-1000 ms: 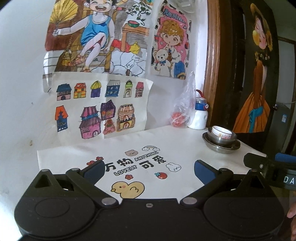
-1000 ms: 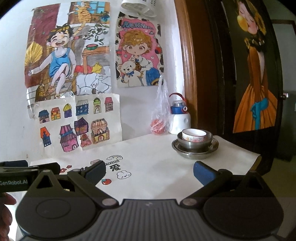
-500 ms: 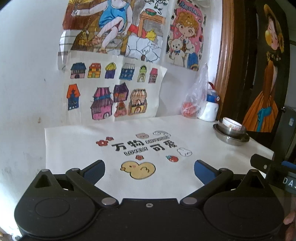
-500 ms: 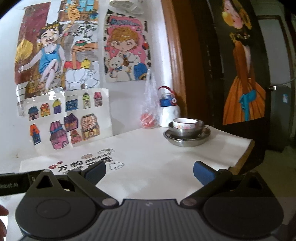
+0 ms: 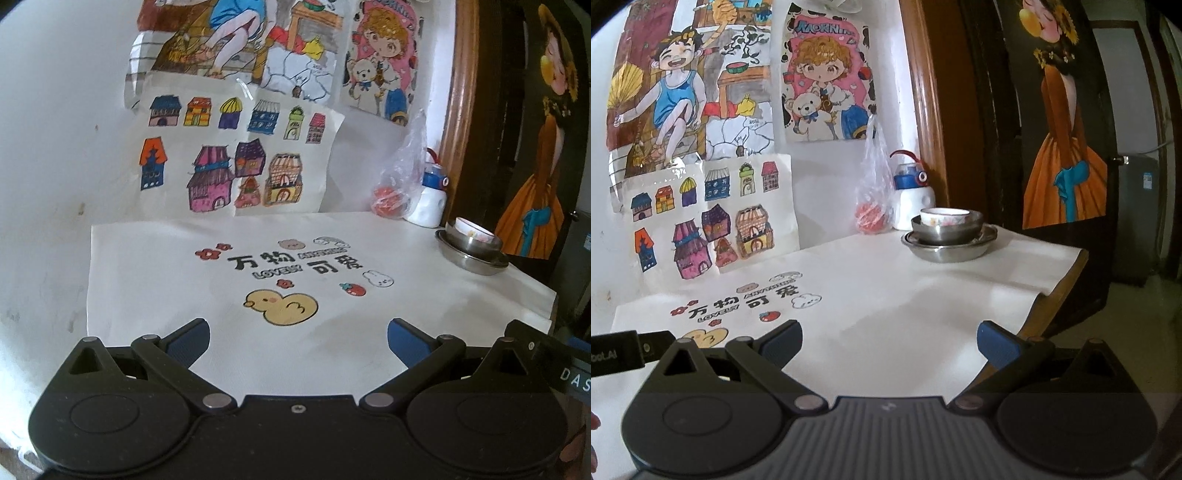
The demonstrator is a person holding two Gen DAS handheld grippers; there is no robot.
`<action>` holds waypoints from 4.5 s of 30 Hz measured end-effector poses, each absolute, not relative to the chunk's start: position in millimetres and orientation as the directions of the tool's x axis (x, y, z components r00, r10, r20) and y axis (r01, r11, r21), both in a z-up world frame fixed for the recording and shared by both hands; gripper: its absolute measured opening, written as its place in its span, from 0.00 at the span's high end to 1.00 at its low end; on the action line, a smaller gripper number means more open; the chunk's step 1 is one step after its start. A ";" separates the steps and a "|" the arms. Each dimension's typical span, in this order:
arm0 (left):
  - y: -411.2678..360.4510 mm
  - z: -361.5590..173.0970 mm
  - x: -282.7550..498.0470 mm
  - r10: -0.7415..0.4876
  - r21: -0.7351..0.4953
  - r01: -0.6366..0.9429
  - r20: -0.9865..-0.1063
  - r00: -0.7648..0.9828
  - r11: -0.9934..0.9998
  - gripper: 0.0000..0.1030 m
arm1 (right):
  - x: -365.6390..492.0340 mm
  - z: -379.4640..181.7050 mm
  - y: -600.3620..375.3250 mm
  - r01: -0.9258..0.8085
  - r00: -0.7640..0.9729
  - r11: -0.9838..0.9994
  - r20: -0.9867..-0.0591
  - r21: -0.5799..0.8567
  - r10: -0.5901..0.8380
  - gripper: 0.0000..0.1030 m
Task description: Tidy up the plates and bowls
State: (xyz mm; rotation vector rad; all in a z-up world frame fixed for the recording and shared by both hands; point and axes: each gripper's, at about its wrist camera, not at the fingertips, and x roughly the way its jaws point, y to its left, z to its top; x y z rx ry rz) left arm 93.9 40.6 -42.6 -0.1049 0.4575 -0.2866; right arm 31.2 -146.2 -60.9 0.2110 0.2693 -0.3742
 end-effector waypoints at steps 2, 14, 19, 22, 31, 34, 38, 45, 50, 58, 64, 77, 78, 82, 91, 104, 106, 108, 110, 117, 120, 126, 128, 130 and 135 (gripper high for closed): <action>40.5 -45.0 94.1 -0.290 -0.157 0.245 -0.424 0.858 0.957 0.01 | 30.9 -63.2 -145.9 0.383 0.897 0.911 -0.295 0.153 -0.328 0.00; 46.3 -48.9 93.7 -0.285 -0.163 0.235 -0.462 0.840 0.958 0.01 | 28.7 -67.6 -145.6 0.380 0.899 0.911 -0.295 0.158 -0.324 0.00; 48.4 -51.2 91.3 -0.286 -0.157 0.240 -0.476 0.831 0.958 0.01 | 28.3 -68.0 -144.8 0.378 0.899 0.912 -0.296 0.157 -0.322 0.00; 48.2 -52.3 89.8 -0.288 -0.155 0.243 -0.480 0.828 0.957 0.01 | 27.9 -68.0 -144.2 0.378 0.899 0.913 -0.298 0.155 -0.322 0.00; 47.1 -53.3 88.4 -0.294 -0.157 0.249 -0.482 0.825 0.956 0.01 | 27.5 -69.1 -143.3 0.375 0.899 0.914 -0.301 0.155 -0.318 0.00; 47.3 -53.5 88.2 -0.294 -0.156 0.249 -0.482 0.826 0.956 0.01 | 27.7 -70.4 -144.2 0.375 0.899 0.914 -0.303 0.157 -0.317 0.00; 47.2 -53.5 87.8 -0.295 -0.157 0.250 -0.483 0.824 0.955 0.01 | 28.6 -73.4 -145.8 0.377 0.896 0.913 -0.309 0.155 -0.318 0.00; 47.5 -55.5 87.0 -0.287 -0.154 0.242 -0.490 0.823 0.958 0.01 | 29.8 -77.1 -145.6 0.374 0.895 0.915 -0.316 0.150 -0.314 0.00; 47.6 -56.7 87.2 -0.284 -0.153 0.239 -0.495 0.821 0.959 0.01 | 29.7 -77.4 -144.6 0.371 0.897 0.917 -0.315 0.150 -0.311 0.00; 47.6 -57.2 87.2 -0.284 -0.155 0.238 -0.496 0.821 0.959 0.01 | 28.9 -76.8 -142.8 0.369 0.898 0.919 -0.306 0.140 -0.315 0.00; 47.5 -57.1 87.2 -0.285 -0.155 0.239 -0.496 0.820 0.959 0.01 | 29.0 -76.4 -142.5 0.370 0.898 0.919 -0.306 0.139 -0.315 0.00; 47.7 -56.8 87.1 -0.285 -0.156 0.238 -0.496 0.820 0.959 0.01 | 29.4 -76.7 -141.8 0.366 0.899 0.920 -0.307 0.139 -0.311 0.00; 47.6 -56.9 86.9 -0.285 -0.157 0.239 -0.496 0.820 0.958 0.01 | 29.6 -76.9 -141.7 0.366 0.899 0.920 -0.307 0.138 -0.311 0.00; 47.8 -56.8 86.9 -0.285 -0.157 0.239 -0.496 0.820 0.958 0.01 | 29.7 -77.4 -141.8 0.366 0.900 0.920 -0.306 0.140 -0.312 0.00; 48.0 -56.7 86.7 -0.286 -0.157 0.239 -0.496 0.820 0.958 0.01 | 30.0 -77.6 -141.7 0.366 0.900 0.920 -0.306 0.140 -0.311 0.00; 48.0 -56.8 86.5 -0.286 -0.158 0.239 -0.495 0.820 0.958 0.01 | 30.1 -78.4 -141.4 0.366 0.900 0.920 -0.307 0.139 -0.311 0.00; 48.1 -56.9 86.6 -0.286 -0.158 0.239 -0.495 0.820 0.958 0.01 | 30.1 -78.4 -141.5 0.365 0.900 0.920 -0.306 0.140 -0.311 0.00; 48.2 -56.9 86.6 -0.286 -0.157 0.239 -0.495 0.820 0.958 0.01 | 30.2 -78.6 -141.3 0.366 0.900 0.920 -0.307 0.140 -0.311 0.00; 48.2 -57.0 86.6 -0.286 -0.158 0.239 -0.495 0.820 0.958 0.01 | 30.1 -78.6 -141.2 0.366 0.900 0.920 -0.306 0.140 -0.311 0.00; 48.0 -57.1 86.6 -0.287 -0.158 0.239 -0.496 0.819 0.958 0.01 | 30.0 -78.7 -141.5 0.365 0.900 0.920 -0.306 0.140 -0.310 0.00; 48.1 -57.0 86.6 -0.287 -0.158 0.240 -0.496 0.820 0.958 0.01 | 30.4 -79.1 -141.0 0.365 0.900 0.921 -0.306 0.139 -0.310 0.00; 48.8 -56.5 86.7 -0.286 -0.157 0.239 -0.497 0.819 0.958 0.01 | 30.2 -79.1 -141.0 0.365 0.900 0.921 -0.307 0.140 -0.310 0.00; 48.2 -56.5 87.0 -0.288 -0.158 0.240 -0.497 0.818 0.958 0.01 | 30.0 -79.0 -141.0 0.365 0.900 0.921 -0.307 0.140 -0.310 0.00; 47.8 -56.8 86.7 -0.290 -0.161 0.242 -0.497 0.818 0.957 0.01 | 30.1 -79.0 -141.2 0.365 0.900 0.921 -0.306 0.139 -0.310 0.00; 46.4 -56.5 86.1 -0.294 -0.162 0.246 -0.495 0.818 0.956 0.01 | 29.9 -79.2 -139.9 0.362 0.901 0.922 -0.306 0.138 -0.308 0.00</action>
